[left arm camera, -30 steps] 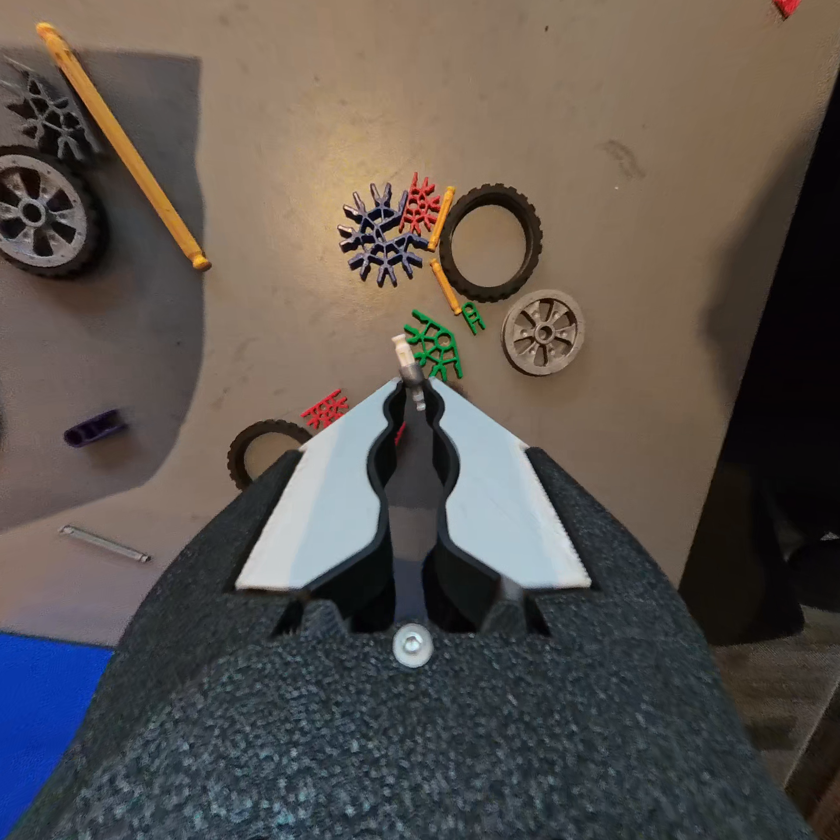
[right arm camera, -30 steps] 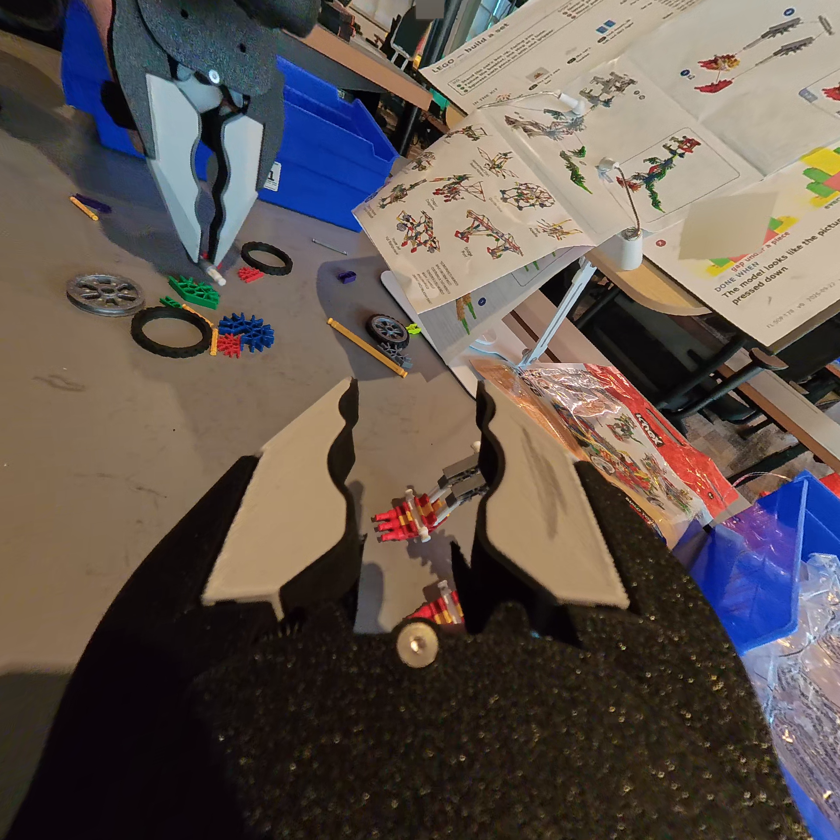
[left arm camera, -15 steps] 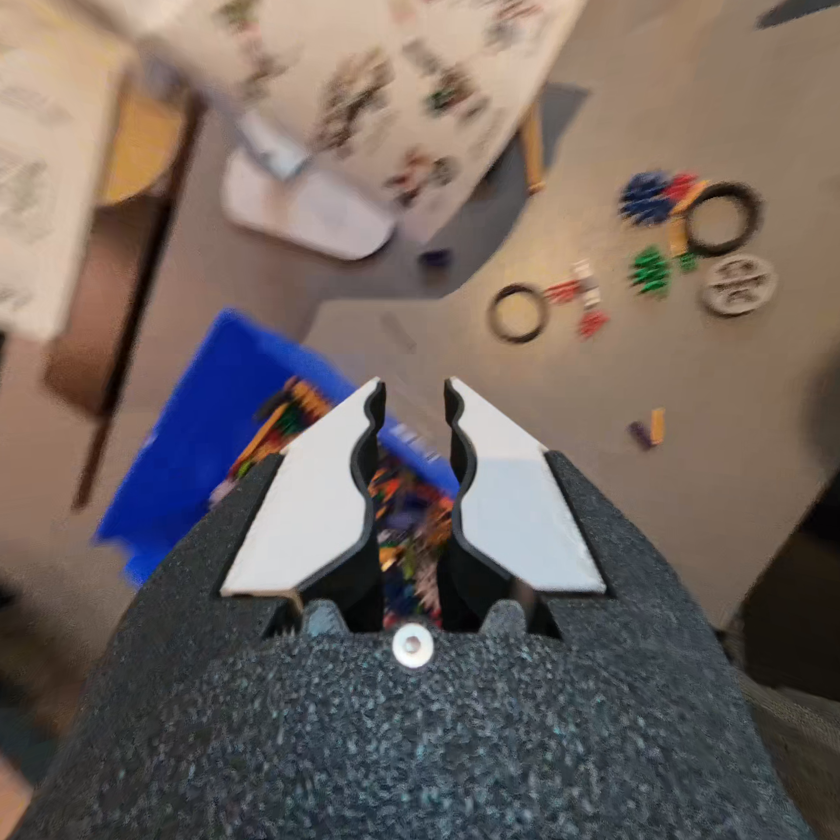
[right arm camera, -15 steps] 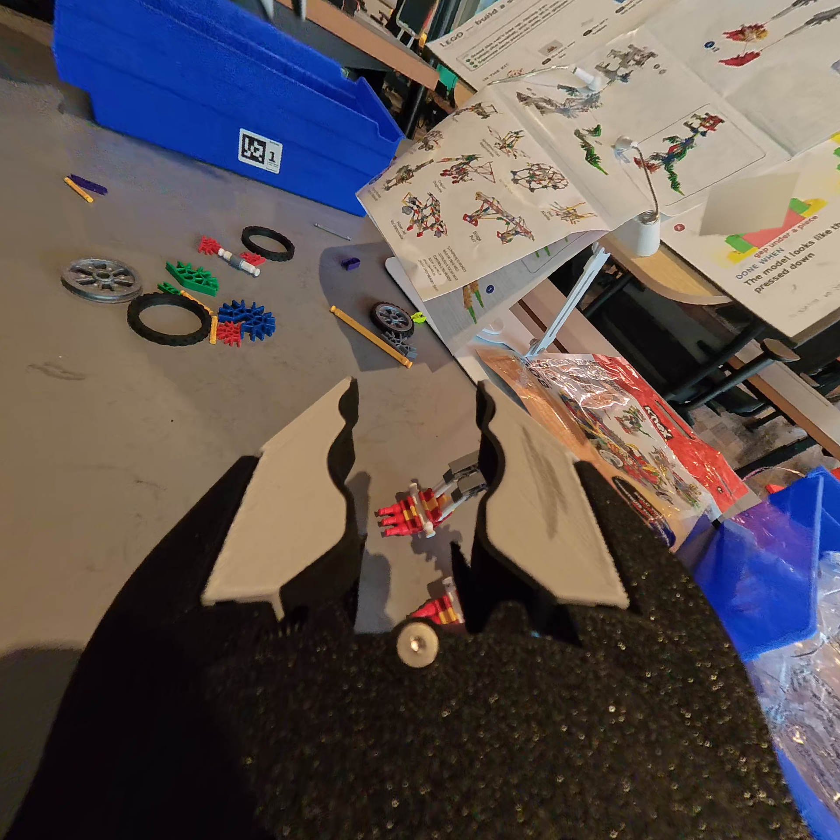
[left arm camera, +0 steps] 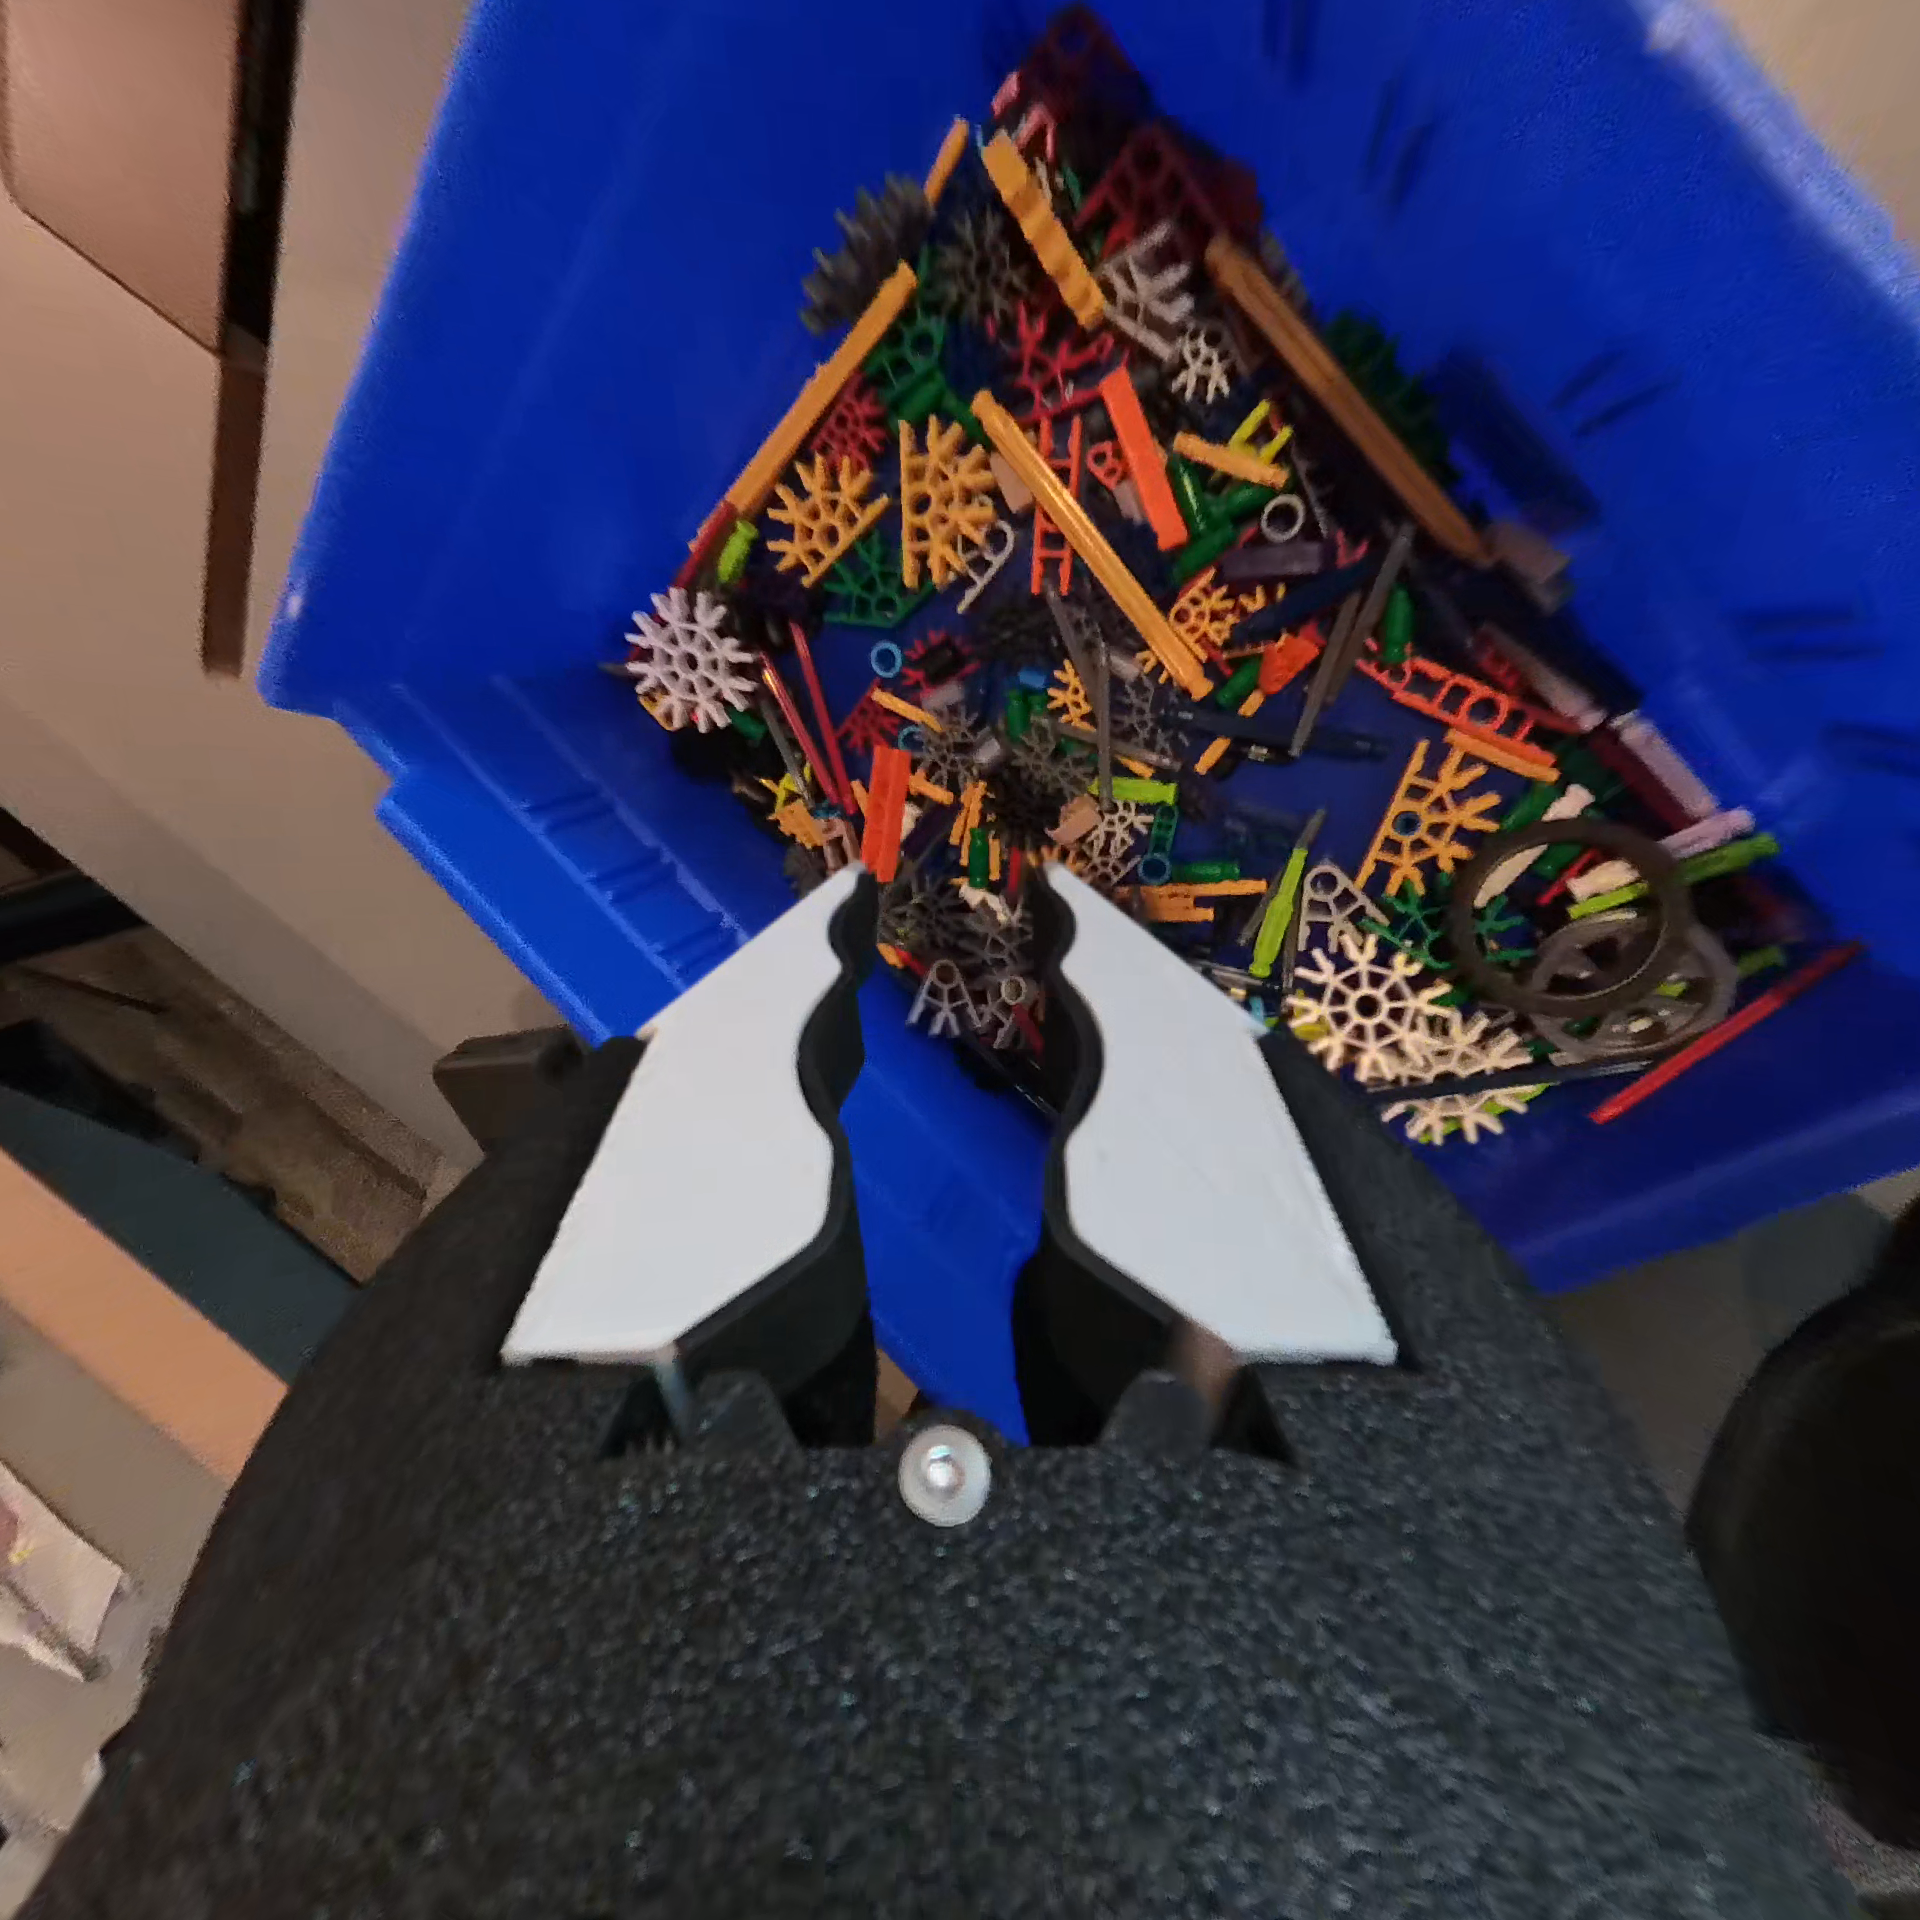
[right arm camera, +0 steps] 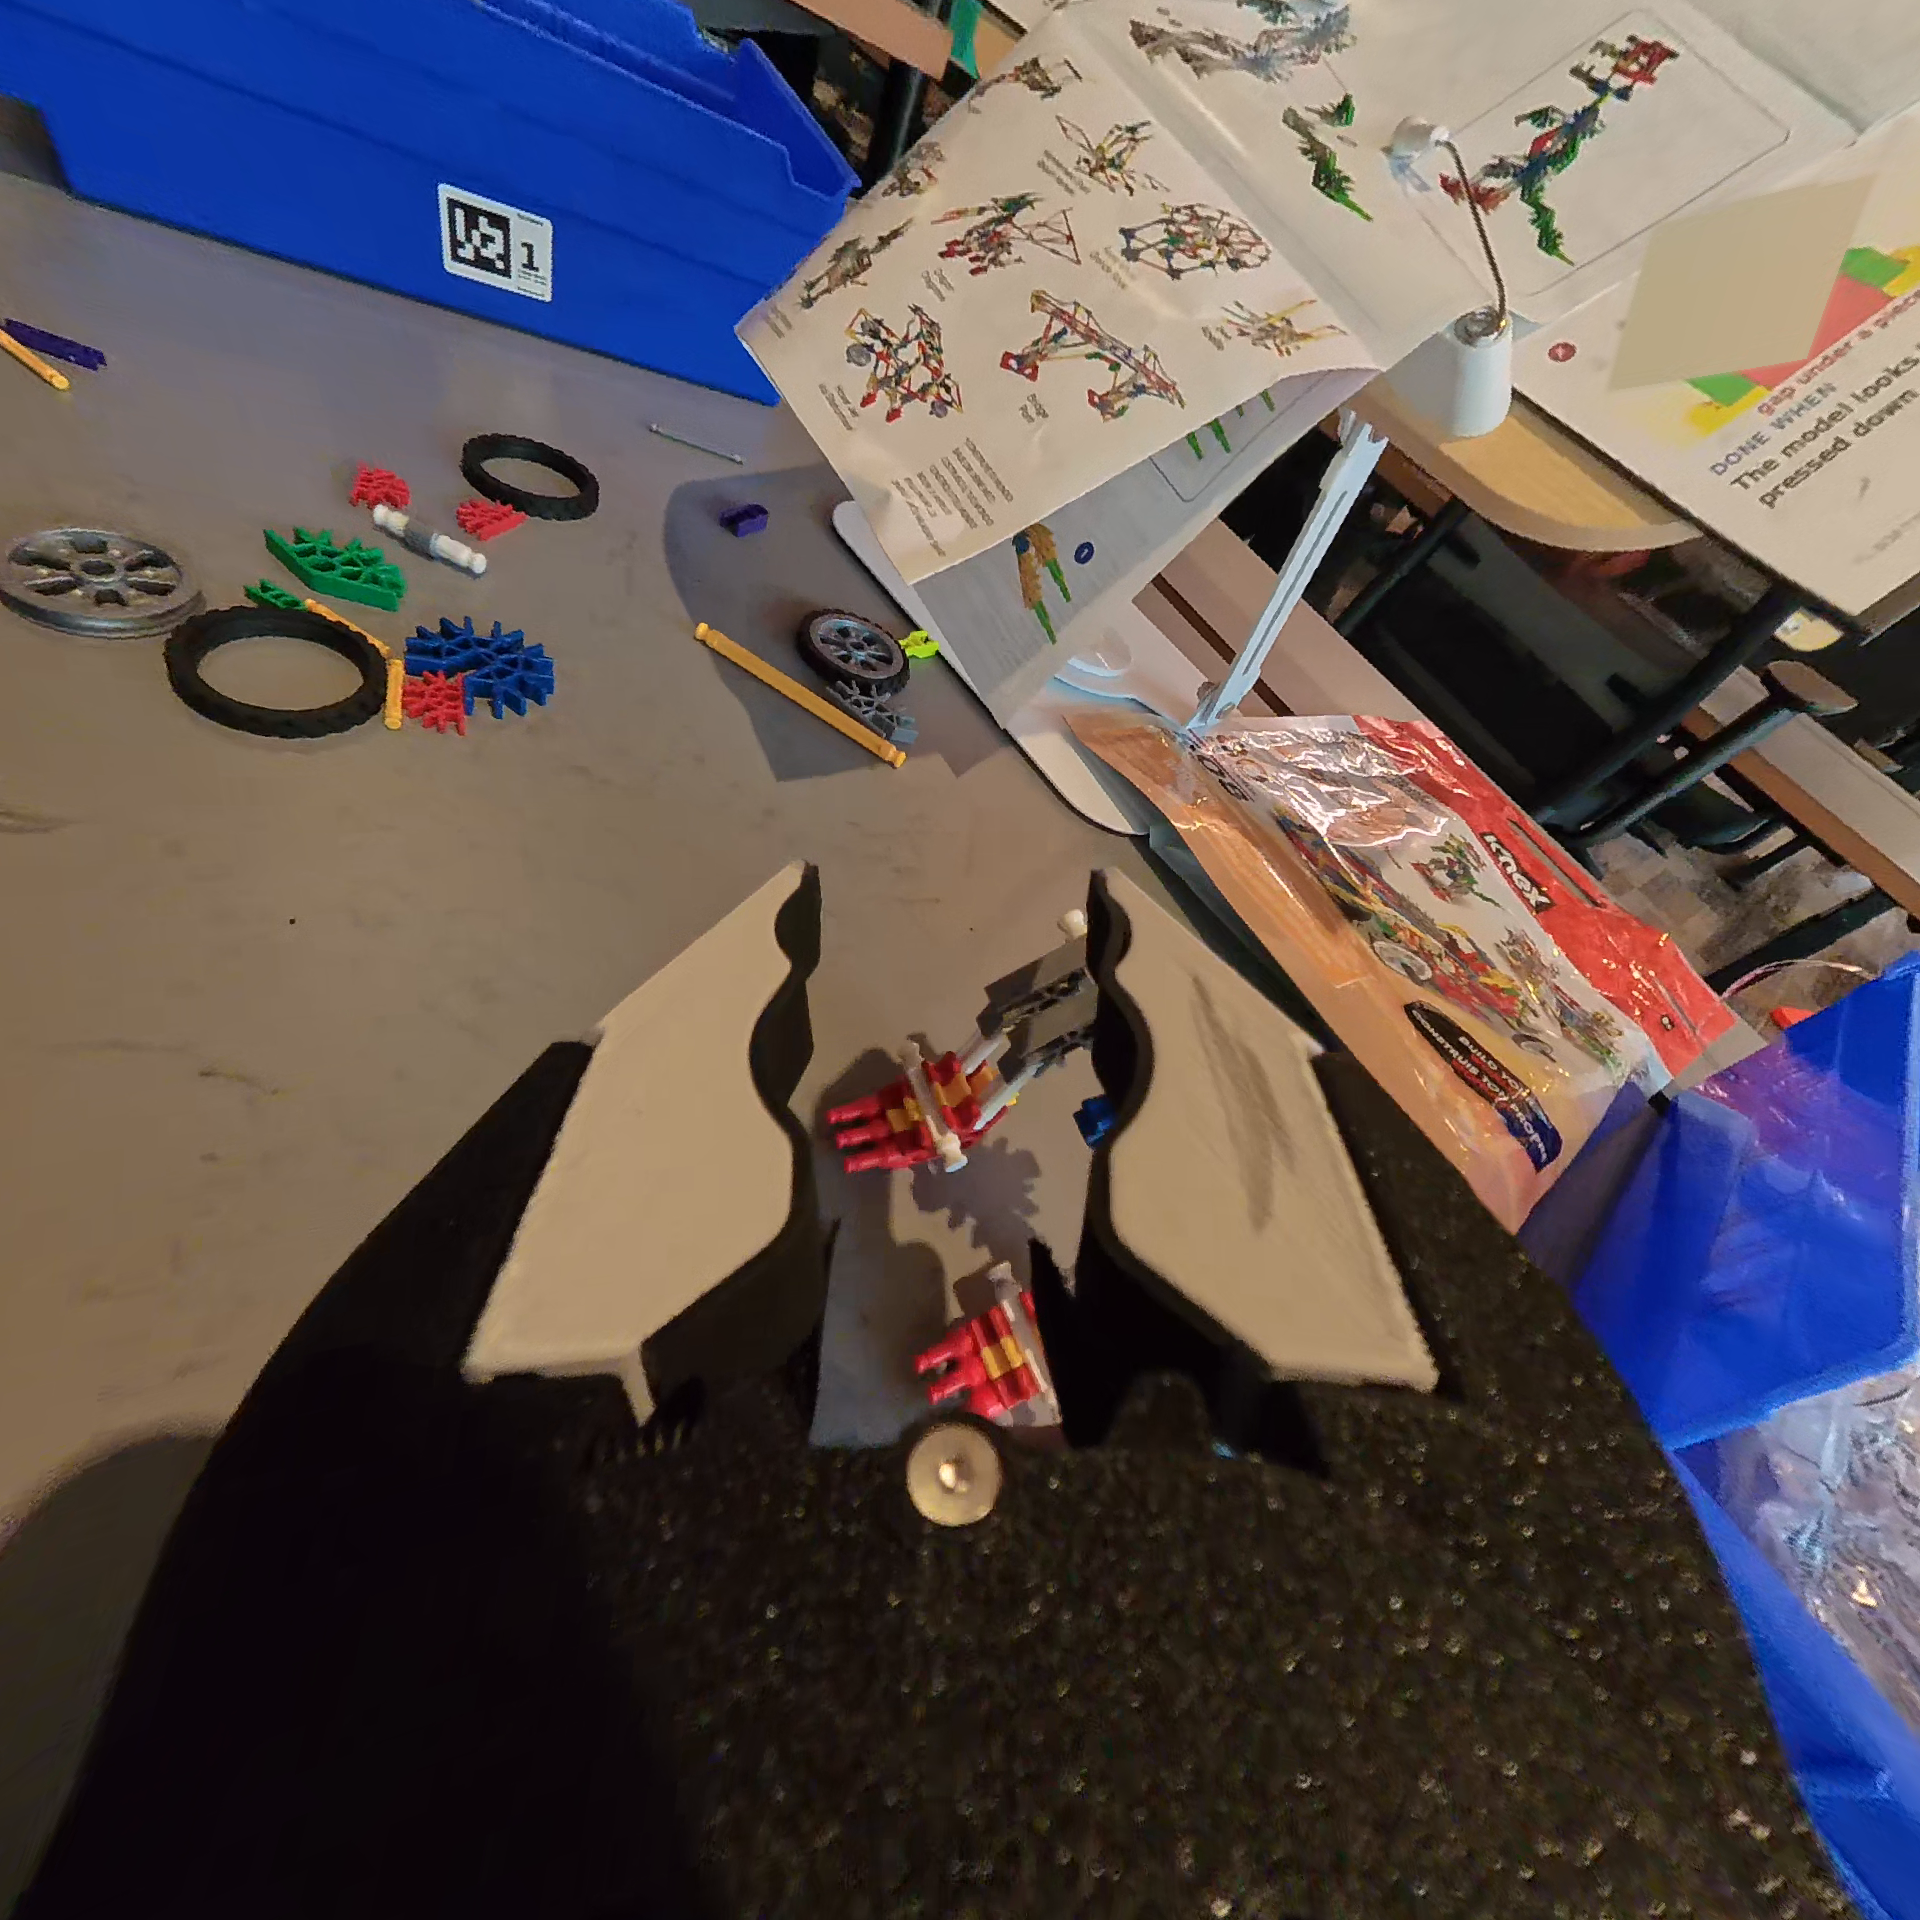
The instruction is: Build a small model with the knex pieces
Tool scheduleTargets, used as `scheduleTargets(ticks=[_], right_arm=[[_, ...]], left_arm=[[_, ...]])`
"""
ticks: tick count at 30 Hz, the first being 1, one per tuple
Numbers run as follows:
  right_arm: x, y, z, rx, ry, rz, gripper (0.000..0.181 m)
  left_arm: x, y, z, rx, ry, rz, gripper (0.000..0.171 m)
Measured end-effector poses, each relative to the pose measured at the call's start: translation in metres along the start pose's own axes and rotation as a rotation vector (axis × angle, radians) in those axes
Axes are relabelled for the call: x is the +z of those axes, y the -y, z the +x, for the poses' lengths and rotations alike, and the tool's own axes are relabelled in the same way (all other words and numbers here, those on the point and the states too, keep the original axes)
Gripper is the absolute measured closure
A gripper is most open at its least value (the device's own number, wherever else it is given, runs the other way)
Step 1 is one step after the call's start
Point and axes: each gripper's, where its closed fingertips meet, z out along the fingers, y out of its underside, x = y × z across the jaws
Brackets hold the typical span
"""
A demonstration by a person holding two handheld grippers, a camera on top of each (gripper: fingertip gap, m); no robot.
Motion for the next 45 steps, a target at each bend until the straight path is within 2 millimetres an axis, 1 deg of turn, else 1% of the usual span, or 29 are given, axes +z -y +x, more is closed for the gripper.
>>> scheduleTargets(ticks=[4,6,13,15,18,19,20,21,23,25,27,30,33,36,38,42,45], right_arm=[[0.003,-0.008,0.002,0.012,0.001,-0.025,0.13],[0.004,-0.01,0.002,0.018,0.001,-0.032,0.13],[0.005,-0.015,0.006,0.049,-0.002,-0.031,0.131],[0.006,-0.016,0.007,0.053,-0.005,-0.032,0.131],[0.006,-0.016,0.007,0.044,-0.013,-0.033,0.131],[0.005,-0.016,0.008,0.041,-0.018,-0.031,0.131],[0.005,-0.016,0.009,0.042,-0.022,-0.026,0.131],[0.005,-0.015,0.01,0.045,-0.026,-0.023,0.132],[0.004,-0.016,0.013,0.048,-0.037,-0.021,0.132],[0.004,-0.016,0.014,0.051,-0.041,-0.022,0.132],[0.004,-0.017,0.014,0.051,-0.045,-0.022,0.132],[0.004,-0.017,0.015,0.052,-0.046,-0.024,0.132],[0.004,-0.018,0.015,0.049,-0.047,-0.027,0.132],[0.004,-0.018,0.015,0.046,-0.046,-0.03,0.132],[0.004,-0.018,0.014,0.043,-0.045,-0.033,0.132],[0.005,-0.018,0.013,0.033,-0.041,-0.041,0.132],[0.005,-0.018,0.013,0.032,-0.04,-0.041,0.132]], left_arm=[[0.019,-0.025,0.004,0.058,-0.029,-0.114,0.138],[0.024,-0.034,0.011,0.077,-0.072,-0.145,0.135],[0.033,-0.049,0.029,0.125,-0.148,-0.16,0.134],[0.038,-0.053,0.03,0.121,-0.151,-0.168,0.133],[0.049,-0.054,0.027,0.127,-0.116,-0.179,0.126],[0.051,-0.055,0.029,0.139,-0.117,-0.188,0.126],[0.053,-0.053,0.029,0.164,-0.105,-0.188,0.126],[0.055,-0.047,0.028,0.174,-0.087,-0.167,0.127],[0.053,-0.03,0.038,0.156,-0.141,-0.084,0.129],[0.05,-0.018,0.04,0.146,-0.157,-0.026,0.134],[0.052,-0.016,0.046,0.147,-0.191,-0.019,0.138],[0.062,-0.012,0.052,0.108,-0.229,-0.001,0.136],[0.065,-0.007,0.049,0.039,-0.243,0.025,0.134],[0.066,-0.007,0.045,0.004,-0.229,0.034,0.143],[0.068,-0.011,0.042,-0.011,-0.209,0.016,0.163],[0.066,-0.012,0.042,-0.024,-0.19,0.019,0.171],[0.057,-0.016,0.034,-0.057,-0.156,0.018,0.17]])
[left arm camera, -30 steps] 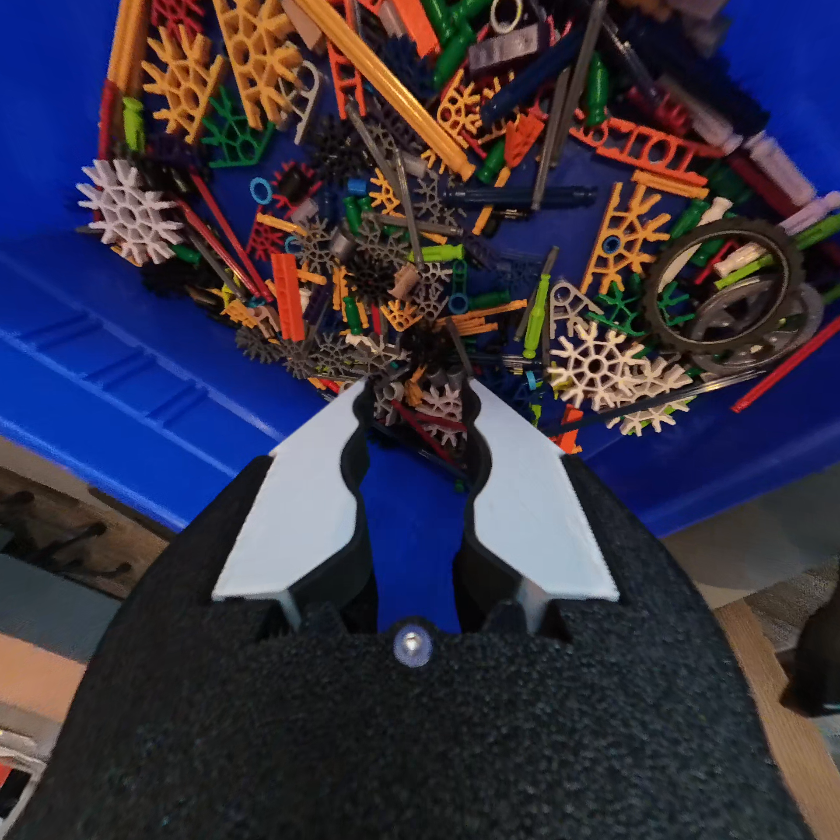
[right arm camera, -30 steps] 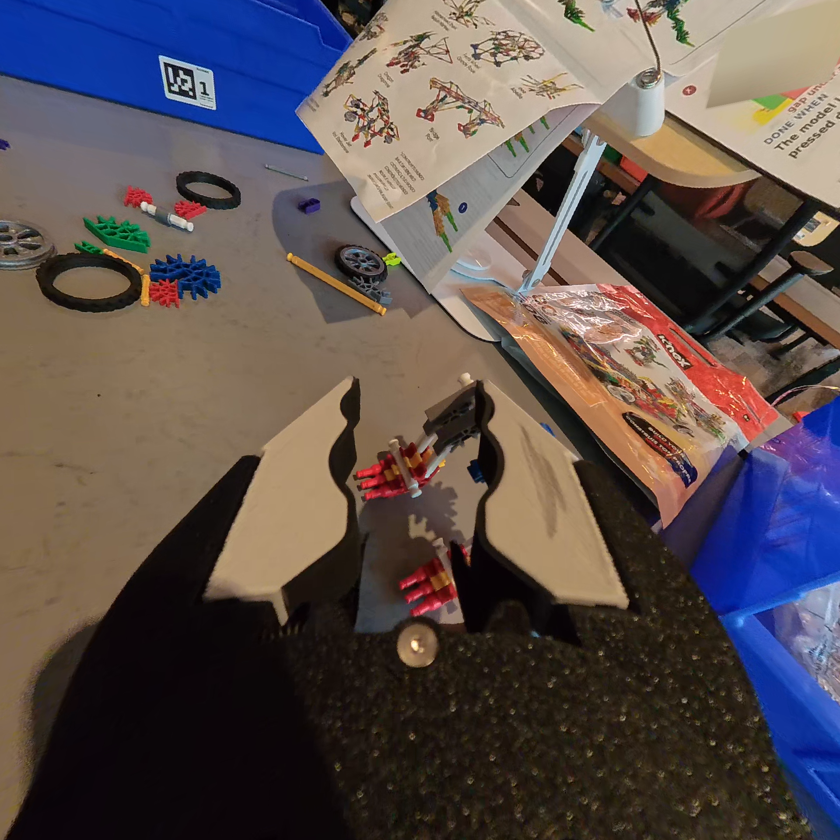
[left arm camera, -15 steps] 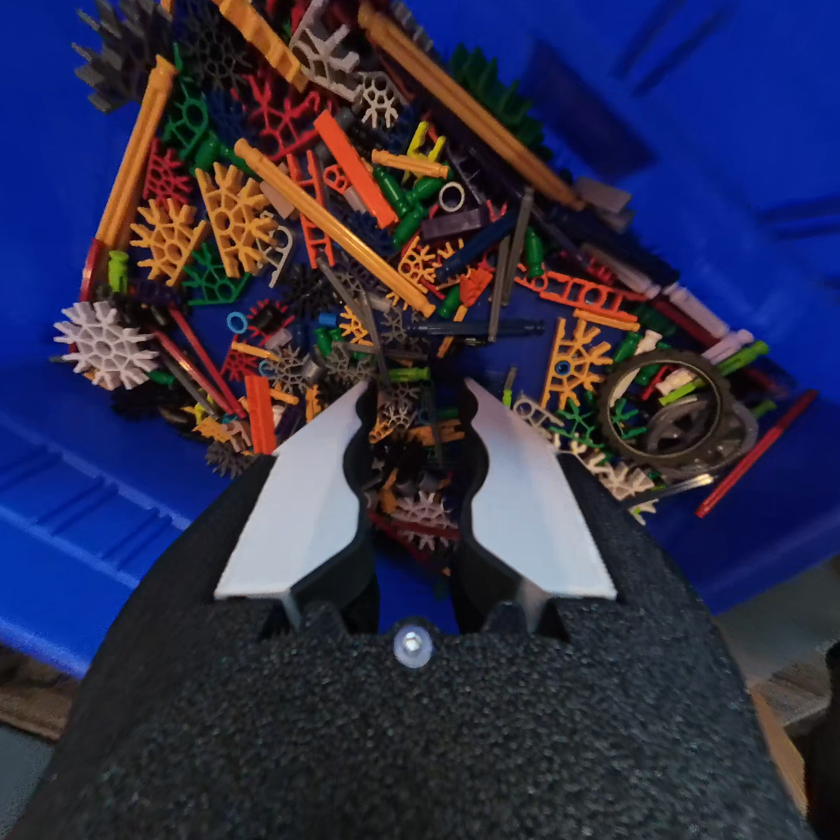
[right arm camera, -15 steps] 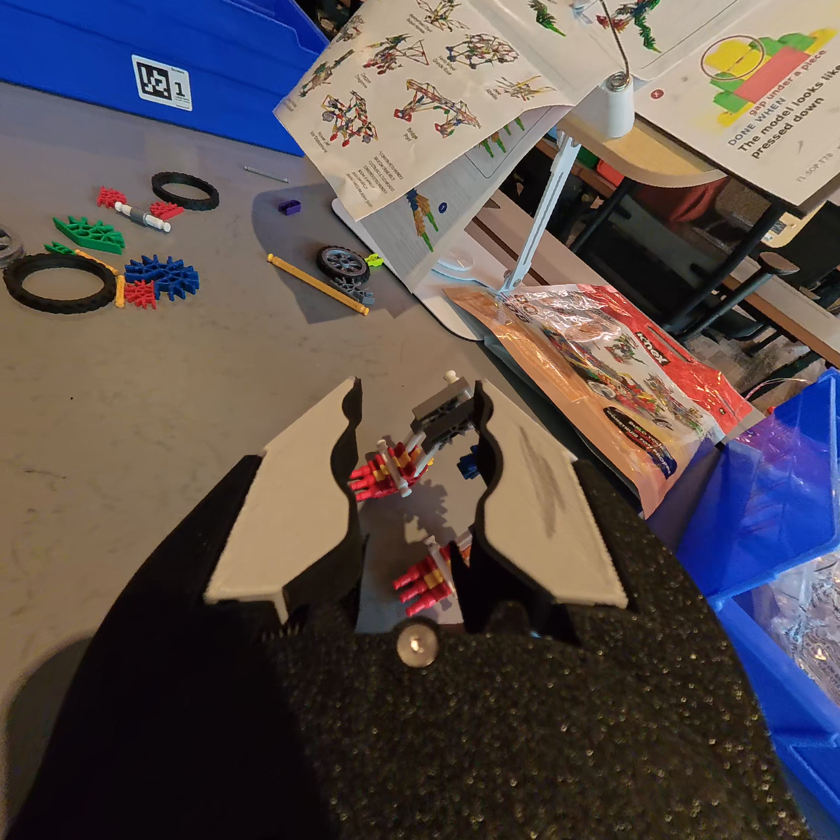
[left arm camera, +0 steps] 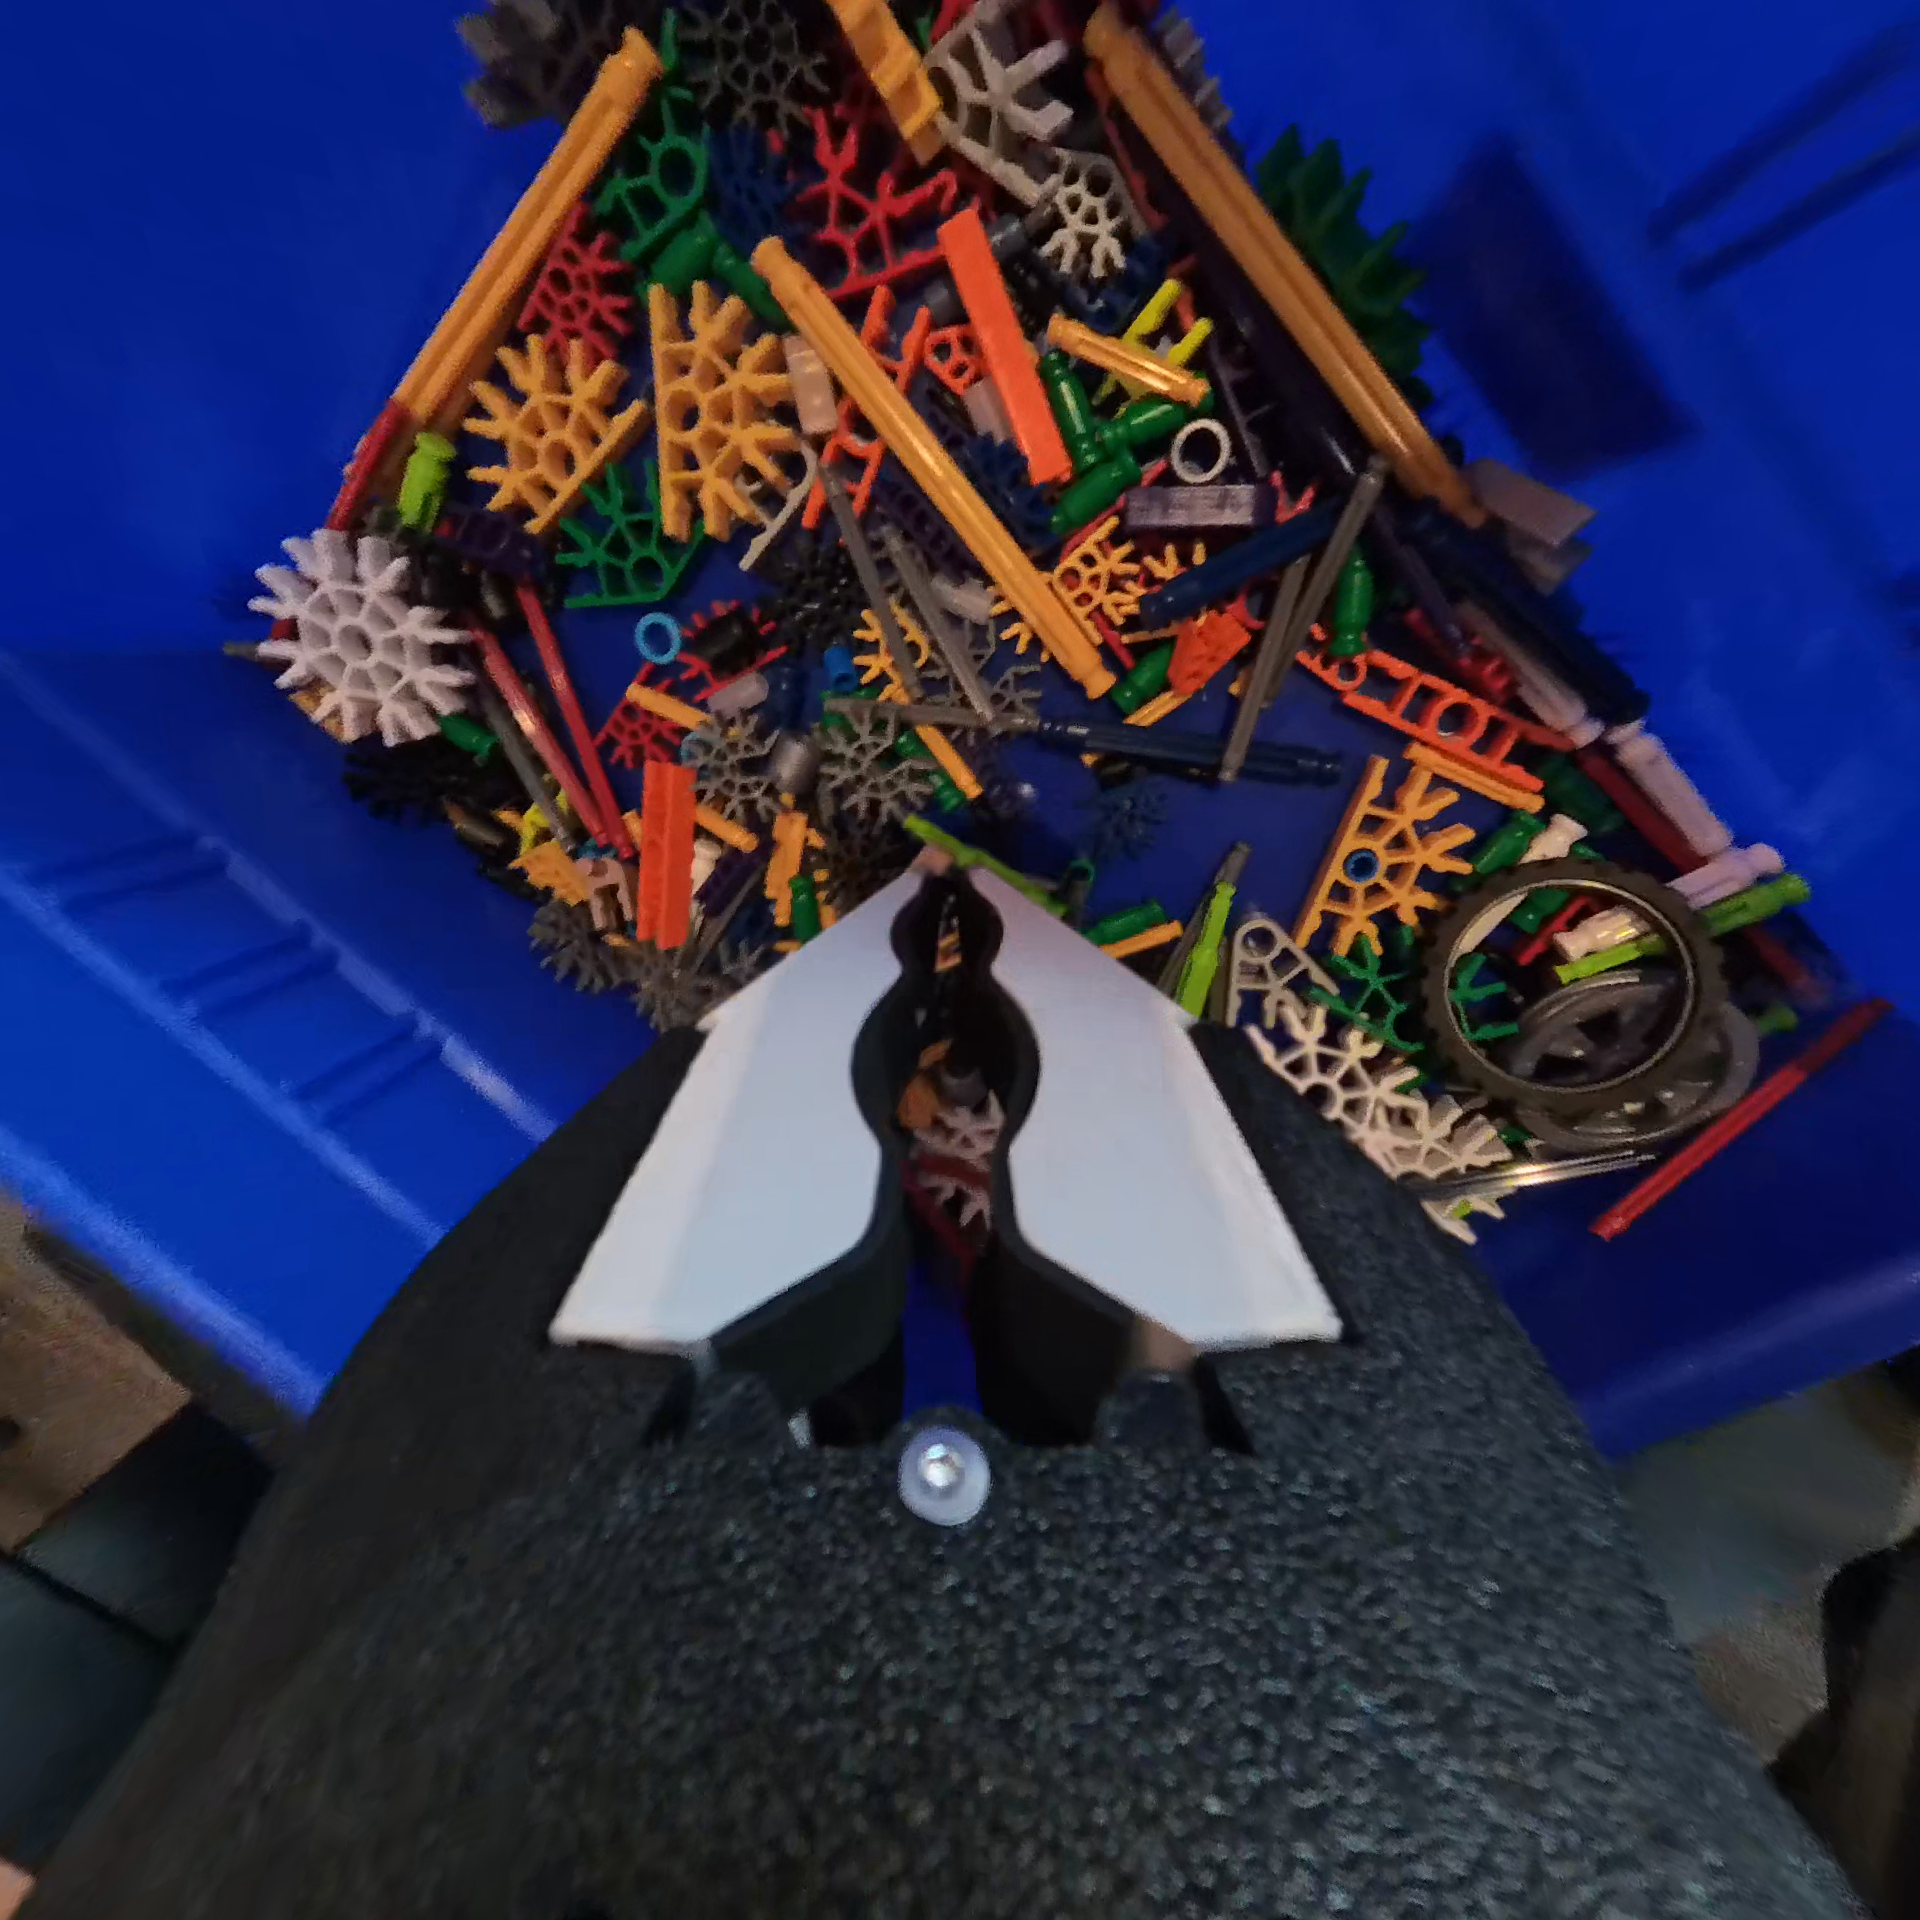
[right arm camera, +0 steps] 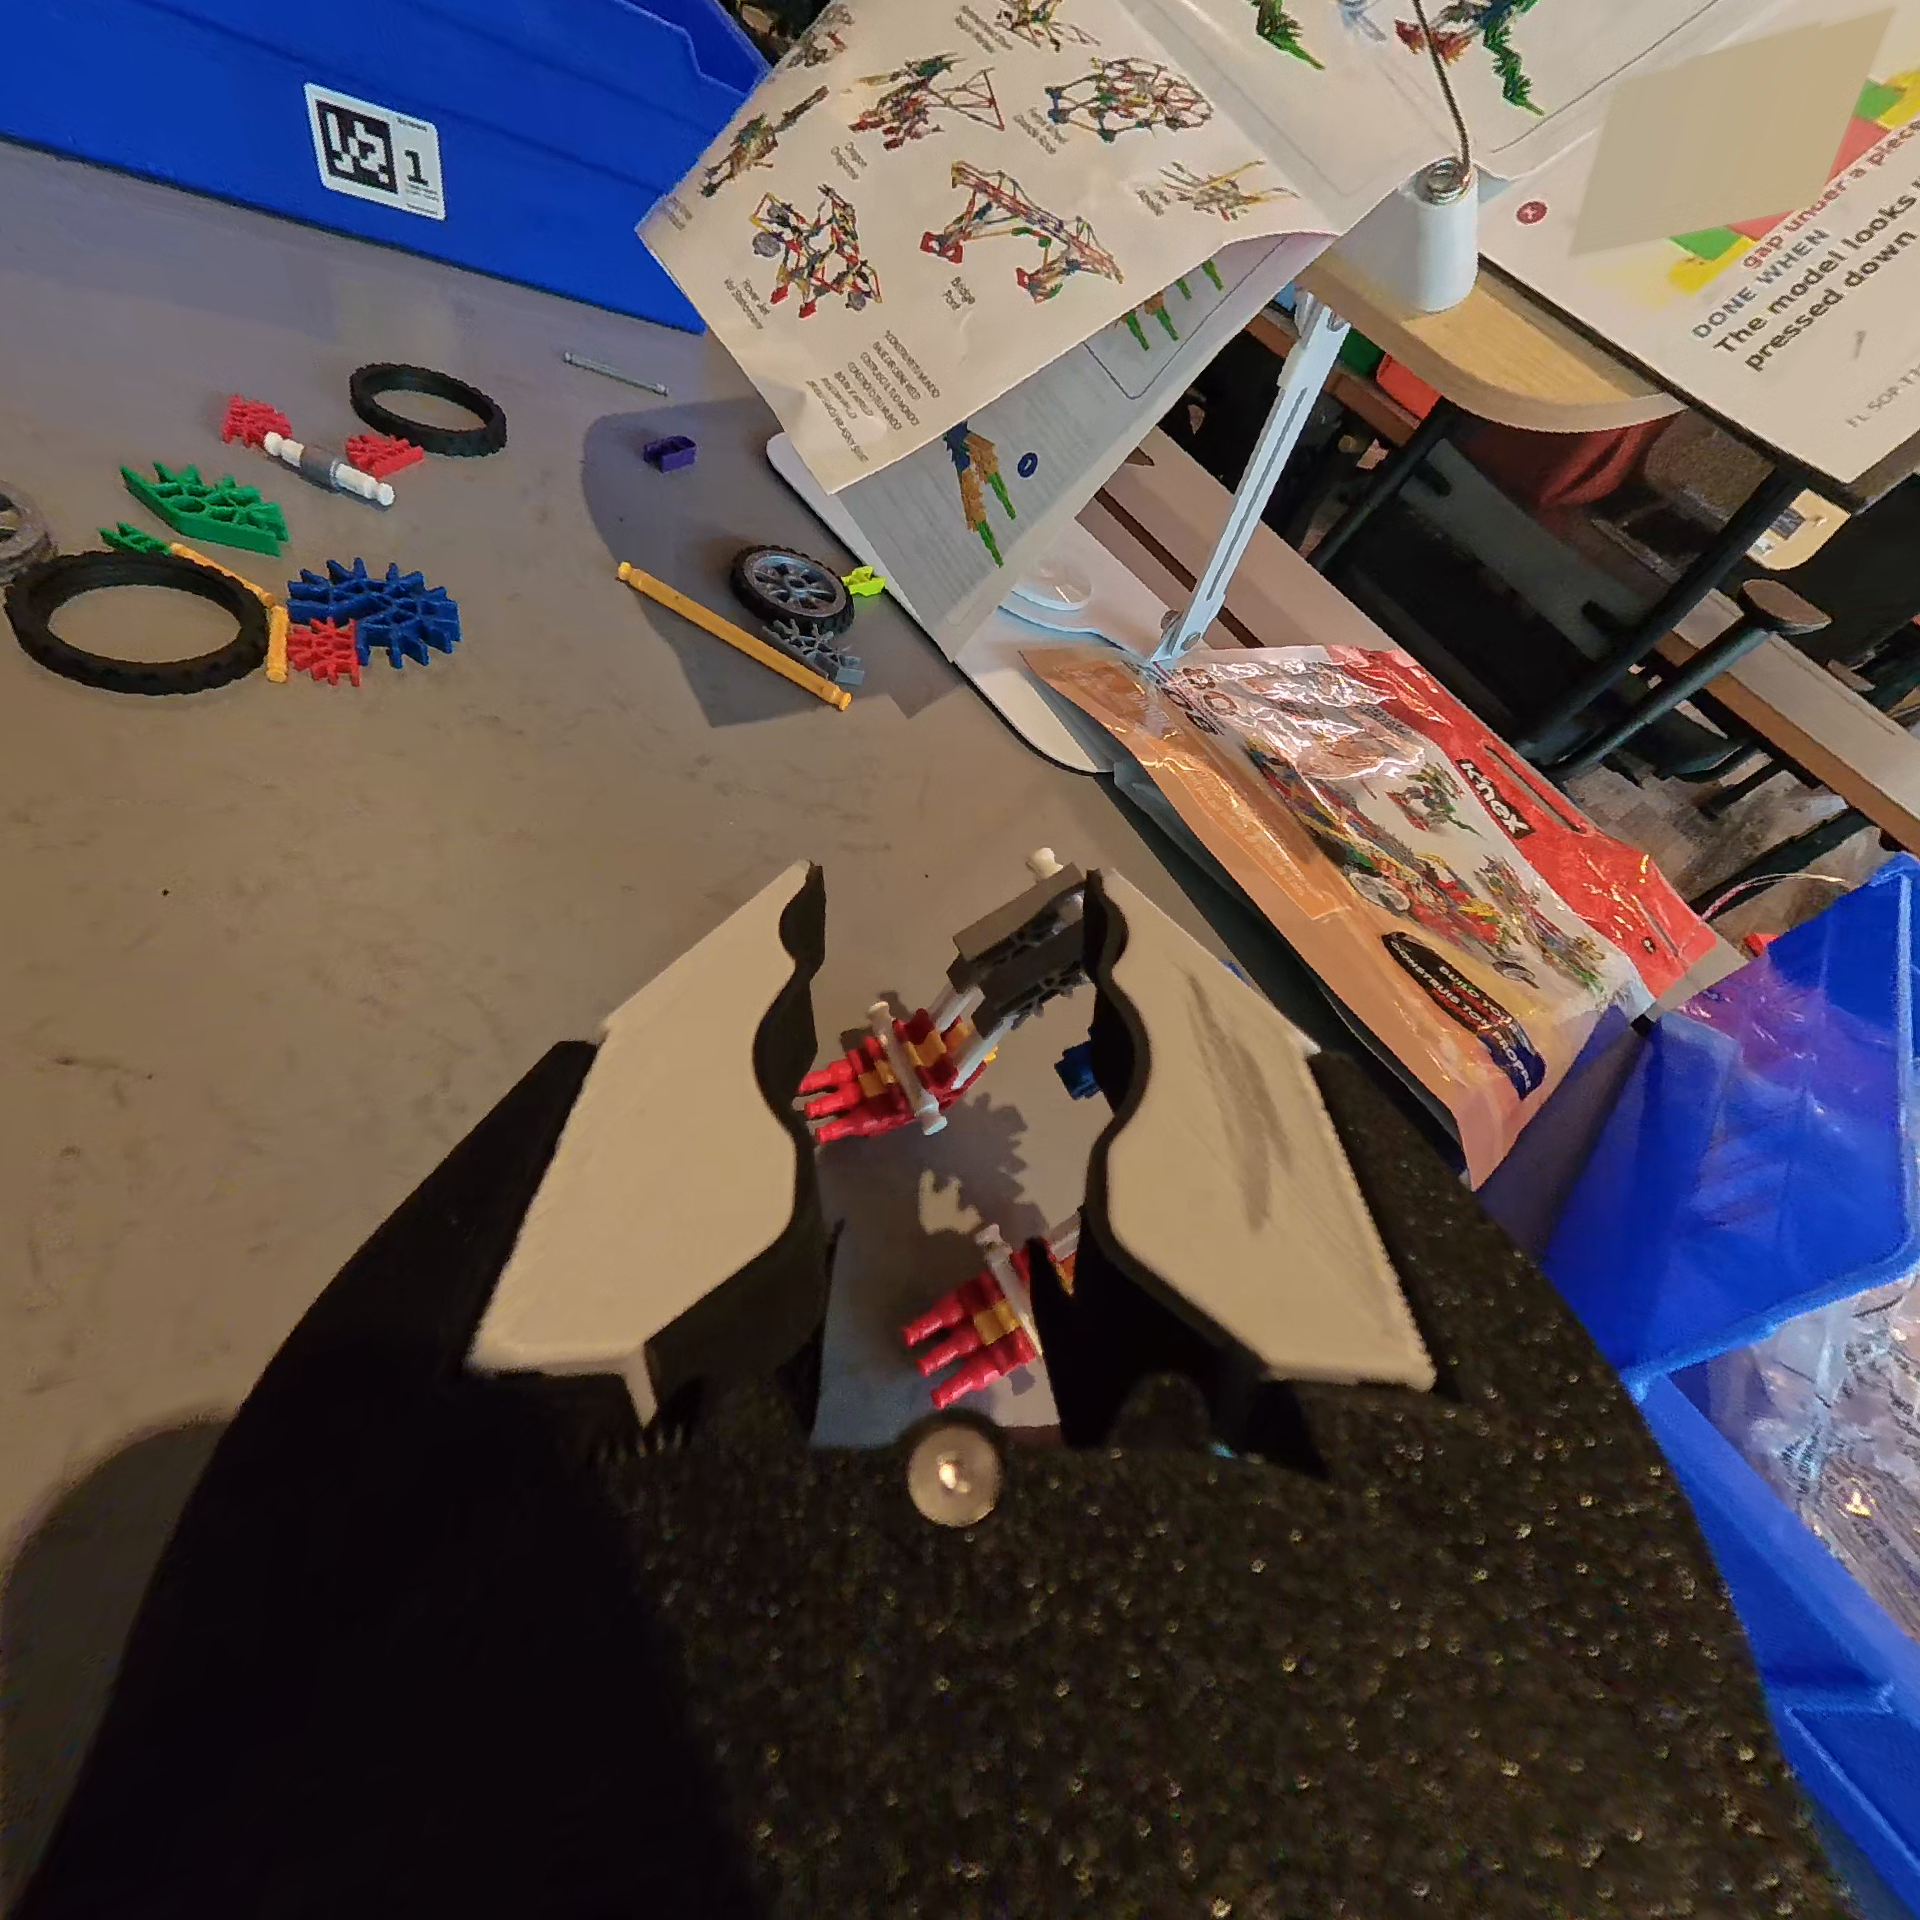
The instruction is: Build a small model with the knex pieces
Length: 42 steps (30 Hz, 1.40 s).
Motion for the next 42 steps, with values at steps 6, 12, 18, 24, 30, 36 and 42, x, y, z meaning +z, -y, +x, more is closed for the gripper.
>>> scheduleTargets(ticks=[6,12,18,24,30,36,42], right_arm=[[0.001,-0.001,-0.002,-0.007,0.005,-0.009,0.132],[0.001,-0.001,-0.002,-0.013,0.006,-0.013,0.132],[0.001,-0.001,-0.003,-0.02,0.007,-0.016,0.132],[0.0,0.001,-0.003,-0.021,0.005,-0.013,0.132],[-0.001,0.001,-0.003,-0.026,0.006,-0.014,0.132],[-0.001,0.002,-0.004,-0.03,0.005,-0.013,0.132],[-0.002,0.003,-0.004,-0.035,0.004,-0.01,0.132]], left_arm=[[0.0,-0.006,0.012,-0.067,-0.08,-0.03,0.152],[0.01,0.001,0.015,-0.13,-0.104,-0.023,0.15],[0.016,0.004,0.016,-0.173,-0.13,0.0,0.154],[0.014,0.005,0.018,-0.159,-0.131,0.032,0.164],[-0.004,0.008,0.02,-0.148,-0.112,0.089,0.165],[-0.068,0.043,0.031,-0.073,-0.051,0.262,0.166],[-0.12,0.113,0.104,0.173,-0.059,0.395,0.166]])
